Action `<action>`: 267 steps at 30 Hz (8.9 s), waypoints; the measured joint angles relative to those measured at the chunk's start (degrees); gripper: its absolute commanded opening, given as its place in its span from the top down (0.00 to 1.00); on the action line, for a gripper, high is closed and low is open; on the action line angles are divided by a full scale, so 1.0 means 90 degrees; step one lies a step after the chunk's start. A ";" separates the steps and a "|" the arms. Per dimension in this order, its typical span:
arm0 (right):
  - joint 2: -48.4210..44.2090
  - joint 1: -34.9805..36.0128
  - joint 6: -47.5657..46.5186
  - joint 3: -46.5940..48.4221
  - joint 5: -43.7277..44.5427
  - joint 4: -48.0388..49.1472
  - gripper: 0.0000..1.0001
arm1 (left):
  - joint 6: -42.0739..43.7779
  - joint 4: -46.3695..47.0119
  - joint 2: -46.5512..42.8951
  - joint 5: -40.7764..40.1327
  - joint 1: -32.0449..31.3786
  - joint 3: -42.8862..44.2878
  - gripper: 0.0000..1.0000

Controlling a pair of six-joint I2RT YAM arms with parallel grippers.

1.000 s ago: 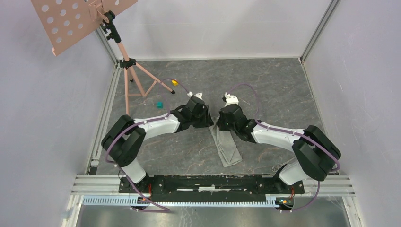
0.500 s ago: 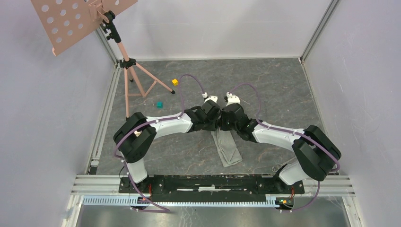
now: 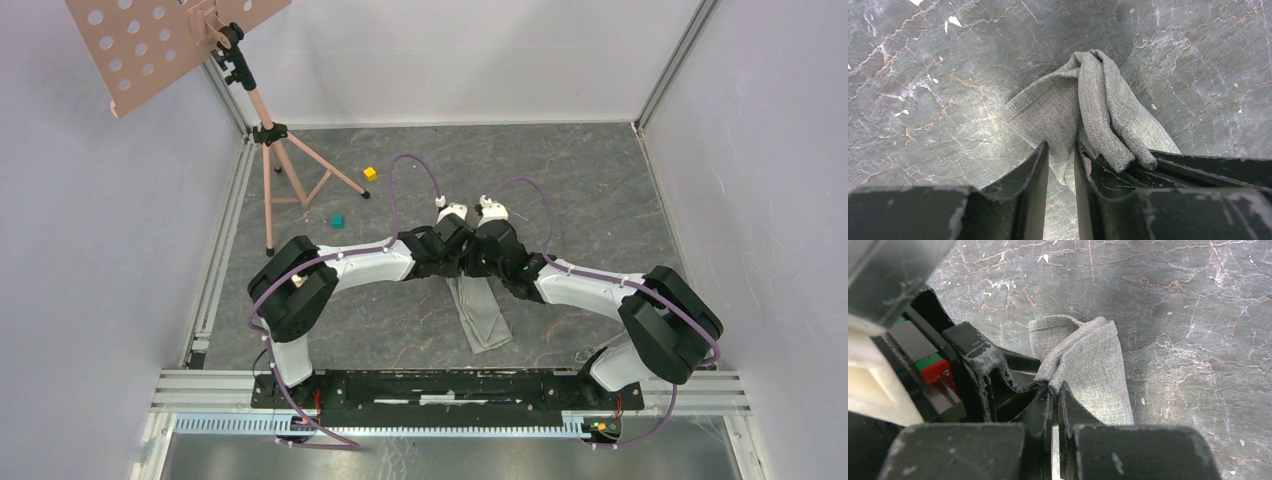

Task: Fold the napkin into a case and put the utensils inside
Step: Grasp the top corner of the smaller rectangle folded napkin from the folded napkin.

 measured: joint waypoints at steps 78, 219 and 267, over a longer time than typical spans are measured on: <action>0.0806 -0.0345 -0.0852 -0.0362 -0.1766 0.1634 0.98 | -0.0406 0.1316 -0.0724 0.1452 0.0755 -0.1285 0.98; 0.1523 -0.0736 -0.0663 -0.0413 -0.3480 0.2555 0.97 | -0.0787 0.1243 -0.1355 0.1324 0.1037 -0.1562 0.98; 0.2630 -0.0923 0.0282 -0.0146 -0.4359 0.3774 0.82 | -0.1928 0.2033 -0.1171 0.2603 0.1814 -0.2596 0.73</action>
